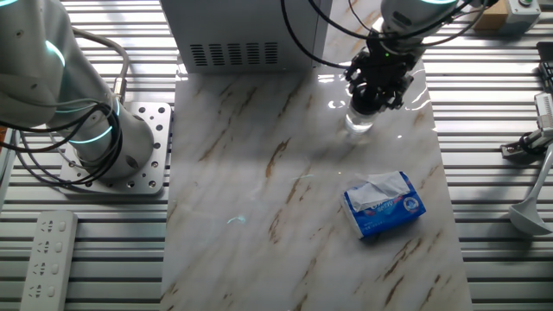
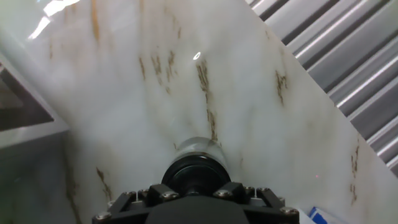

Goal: Unscrew the lid from the jar

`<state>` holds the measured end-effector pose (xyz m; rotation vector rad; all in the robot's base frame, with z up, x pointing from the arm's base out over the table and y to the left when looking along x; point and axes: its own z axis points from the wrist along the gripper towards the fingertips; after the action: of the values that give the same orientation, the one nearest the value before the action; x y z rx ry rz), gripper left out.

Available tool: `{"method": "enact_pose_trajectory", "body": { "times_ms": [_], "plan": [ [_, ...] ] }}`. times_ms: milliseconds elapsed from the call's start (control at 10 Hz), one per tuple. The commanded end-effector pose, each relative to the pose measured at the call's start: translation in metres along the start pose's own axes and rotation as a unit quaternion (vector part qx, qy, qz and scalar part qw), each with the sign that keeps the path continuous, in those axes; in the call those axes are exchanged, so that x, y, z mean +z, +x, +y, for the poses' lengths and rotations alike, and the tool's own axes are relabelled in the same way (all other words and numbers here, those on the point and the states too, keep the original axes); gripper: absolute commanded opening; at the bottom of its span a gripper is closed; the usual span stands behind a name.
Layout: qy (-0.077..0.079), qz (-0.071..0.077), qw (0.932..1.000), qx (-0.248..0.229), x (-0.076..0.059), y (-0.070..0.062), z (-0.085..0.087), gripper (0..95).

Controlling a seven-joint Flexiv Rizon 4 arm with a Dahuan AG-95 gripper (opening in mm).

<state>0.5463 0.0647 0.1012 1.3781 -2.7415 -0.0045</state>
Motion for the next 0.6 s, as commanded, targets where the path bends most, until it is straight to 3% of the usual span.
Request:
{"method": "enact_pose_trajectory", "body": {
  "times_ms": [100,300,600],
  "plan": [
    [0.001,0.0,0.9998,-0.019,0.0016,-0.0002,-0.0003,38.0],
    [0.002,0.0,0.9996,-0.029,0.0017,-0.0002,-0.0003,38.0],
    [-0.002,-0.003,0.9999,0.013,0.001,-0.0001,-0.0003,38.0]
  ]
}}
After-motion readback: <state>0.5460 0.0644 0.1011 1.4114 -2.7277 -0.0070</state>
